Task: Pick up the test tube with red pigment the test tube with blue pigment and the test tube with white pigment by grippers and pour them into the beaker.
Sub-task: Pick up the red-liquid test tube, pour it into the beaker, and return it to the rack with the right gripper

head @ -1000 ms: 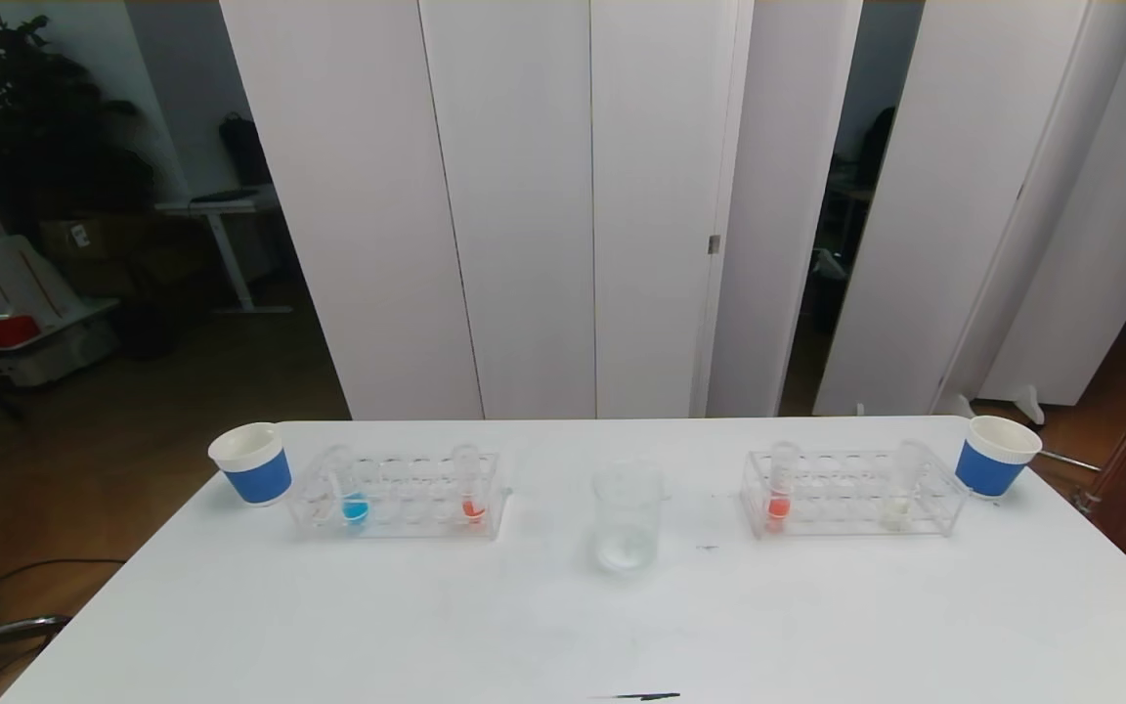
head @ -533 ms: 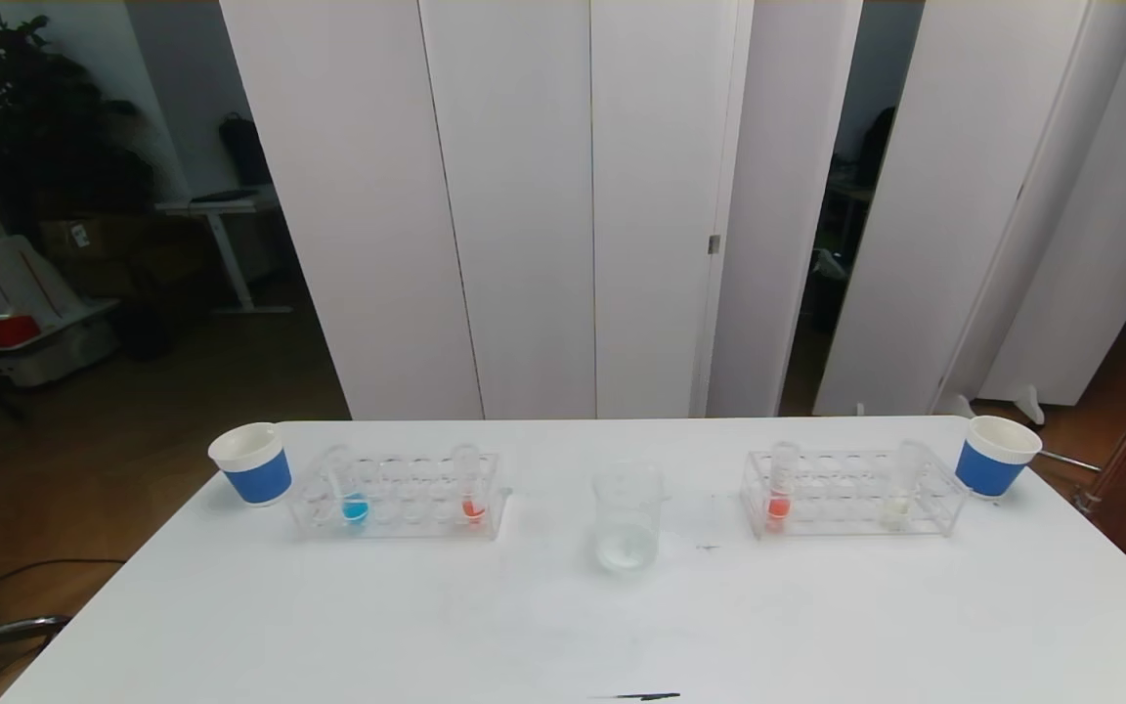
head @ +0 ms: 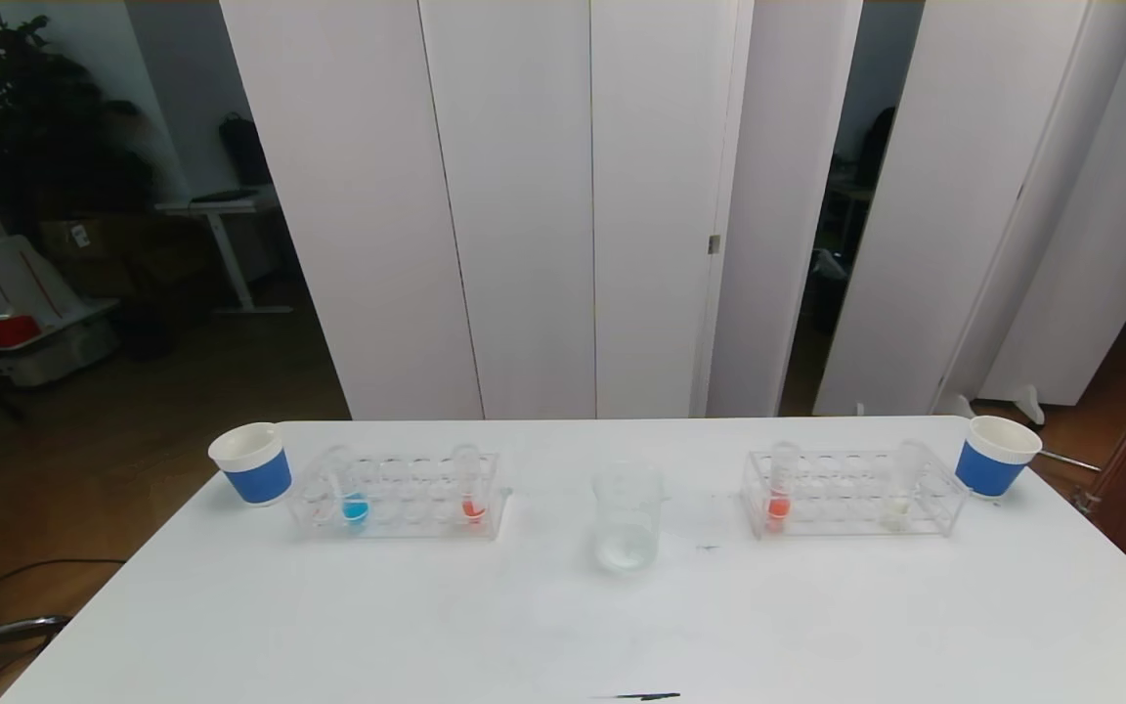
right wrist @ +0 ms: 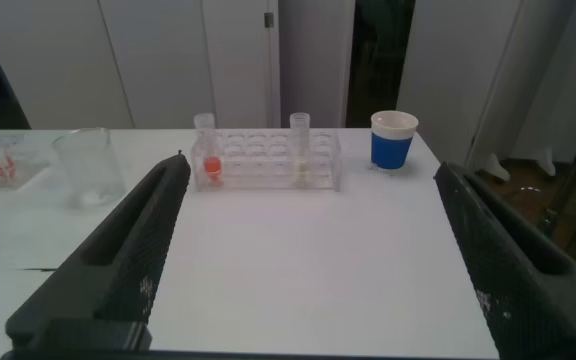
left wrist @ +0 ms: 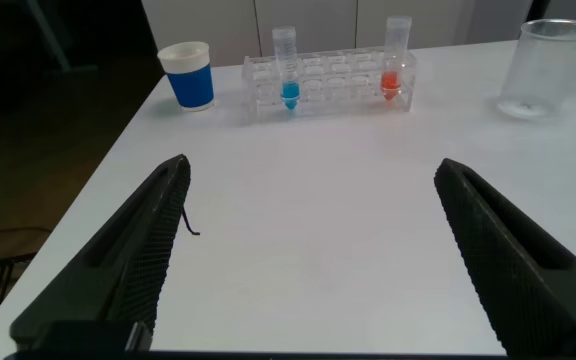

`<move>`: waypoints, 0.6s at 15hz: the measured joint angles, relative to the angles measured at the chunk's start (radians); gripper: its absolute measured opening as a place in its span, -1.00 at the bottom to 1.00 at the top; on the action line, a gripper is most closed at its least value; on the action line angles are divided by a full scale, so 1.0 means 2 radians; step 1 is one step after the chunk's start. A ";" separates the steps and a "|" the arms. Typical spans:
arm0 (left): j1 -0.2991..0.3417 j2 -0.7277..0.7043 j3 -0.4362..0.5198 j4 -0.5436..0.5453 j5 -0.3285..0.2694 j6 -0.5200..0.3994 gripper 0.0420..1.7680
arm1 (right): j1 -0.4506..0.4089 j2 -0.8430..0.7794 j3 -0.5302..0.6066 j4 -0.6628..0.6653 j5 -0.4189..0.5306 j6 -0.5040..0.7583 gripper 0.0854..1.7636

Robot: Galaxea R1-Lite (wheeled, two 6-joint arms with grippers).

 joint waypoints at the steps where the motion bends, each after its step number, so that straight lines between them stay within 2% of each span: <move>1: 0.000 0.000 0.000 0.000 0.000 0.000 0.97 | 0.000 0.023 -0.034 0.000 0.001 0.001 0.98; 6: 0.000 0.000 0.000 0.000 0.000 0.000 0.97 | 0.000 0.176 -0.211 -0.002 0.004 0.001 0.98; 9: 0.000 0.000 0.000 0.000 0.000 0.000 0.97 | 0.003 0.280 -0.279 -0.029 0.002 0.001 0.98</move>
